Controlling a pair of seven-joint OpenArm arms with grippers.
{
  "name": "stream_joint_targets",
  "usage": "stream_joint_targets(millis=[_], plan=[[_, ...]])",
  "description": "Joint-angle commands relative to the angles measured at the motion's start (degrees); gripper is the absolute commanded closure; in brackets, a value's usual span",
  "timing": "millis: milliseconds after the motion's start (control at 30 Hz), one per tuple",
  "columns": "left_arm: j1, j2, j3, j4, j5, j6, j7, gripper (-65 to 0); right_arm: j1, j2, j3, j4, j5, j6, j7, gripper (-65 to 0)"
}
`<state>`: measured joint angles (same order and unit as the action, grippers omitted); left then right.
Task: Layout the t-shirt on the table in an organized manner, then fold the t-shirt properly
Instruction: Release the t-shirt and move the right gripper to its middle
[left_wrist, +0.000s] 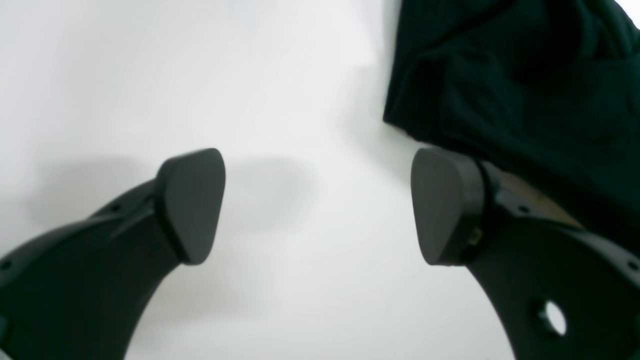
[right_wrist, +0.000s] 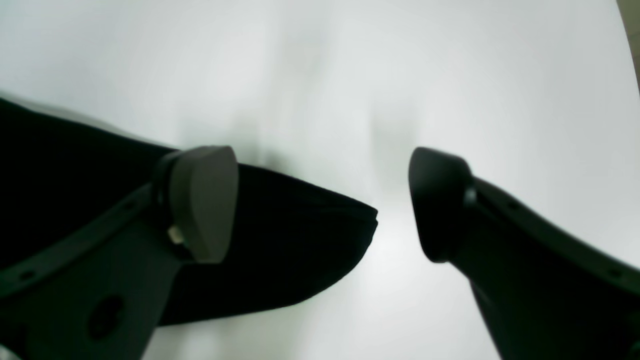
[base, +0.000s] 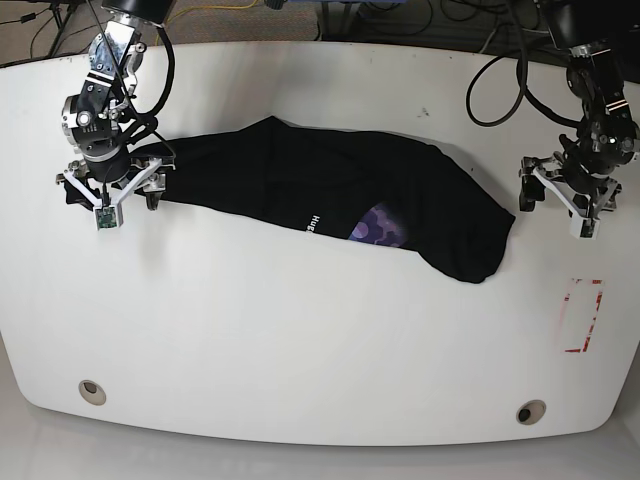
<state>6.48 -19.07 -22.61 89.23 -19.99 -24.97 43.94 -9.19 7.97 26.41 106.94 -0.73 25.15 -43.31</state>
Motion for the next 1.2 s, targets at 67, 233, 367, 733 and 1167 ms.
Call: stream_joint_targets(millis=[67, 233, 367, 733, 1167], plan=[[-0.9, -1.81, -1.08, 1.8, -0.45, 0.05, -1.35, -54.7, 0.71, -1.42, -0.17, 4.67, 0.51, 0.3, 1.51, -50.9], [-0.9, -1.63, -3.02, 4.62, -0.45, 0.05, -1.35, -54.7, 4.31, -3.97, -1.93, 5.02, 0.6, 1.01, 1.51, -50.9], [-0.72, -1.63, -3.63, 6.9, -0.45, 0.05, -1.35, -54.7, 7.12, -5.2, -5.45, 4.05, 0.6, 3.73, 1.51, -50.9], [2.0, -1.28, -11.45, 11.91, -0.54, 0.05, -1.17, -54.7, 14.42, -5.81, -18.81, -3.86, 0.6, 5.14, 1.51, -50.7], [5.87, -0.58, -24.03, 12.18, -0.54, 0.05, -1.17, -54.7, 17.5, -5.99, -34.37, -15.29, 0.6, 5.14, 7.22, -50.7]])
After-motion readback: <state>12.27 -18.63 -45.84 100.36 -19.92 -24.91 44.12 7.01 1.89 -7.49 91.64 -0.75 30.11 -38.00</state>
